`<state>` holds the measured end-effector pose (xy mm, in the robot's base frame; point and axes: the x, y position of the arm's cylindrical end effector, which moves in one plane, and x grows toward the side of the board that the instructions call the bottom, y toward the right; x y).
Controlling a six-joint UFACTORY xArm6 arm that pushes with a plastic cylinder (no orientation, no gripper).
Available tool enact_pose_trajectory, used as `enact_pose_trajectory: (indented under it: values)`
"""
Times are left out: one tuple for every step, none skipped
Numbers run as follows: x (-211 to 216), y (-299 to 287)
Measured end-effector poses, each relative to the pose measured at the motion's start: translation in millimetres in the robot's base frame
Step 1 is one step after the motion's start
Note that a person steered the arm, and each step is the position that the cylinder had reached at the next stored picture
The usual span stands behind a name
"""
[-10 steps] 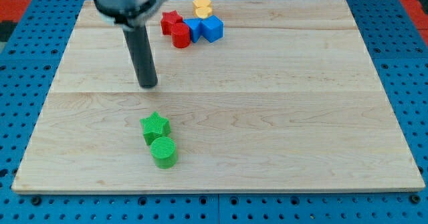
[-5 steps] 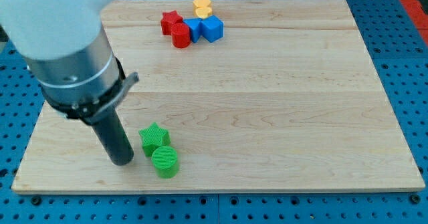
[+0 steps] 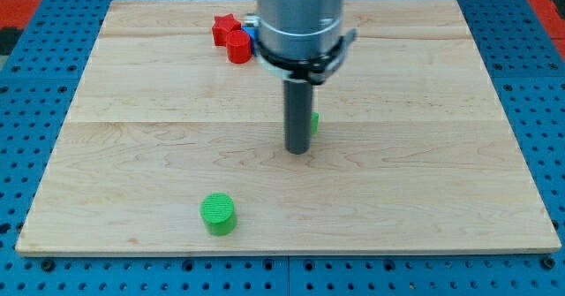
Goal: Move the green star into red circle
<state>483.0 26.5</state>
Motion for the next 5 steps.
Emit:
enact_pose_trajectory:
  values:
    - [-11,23]
    - [-42,9]
    - [-66,-28]
    - [-57,-31]
    - [-57,-60]
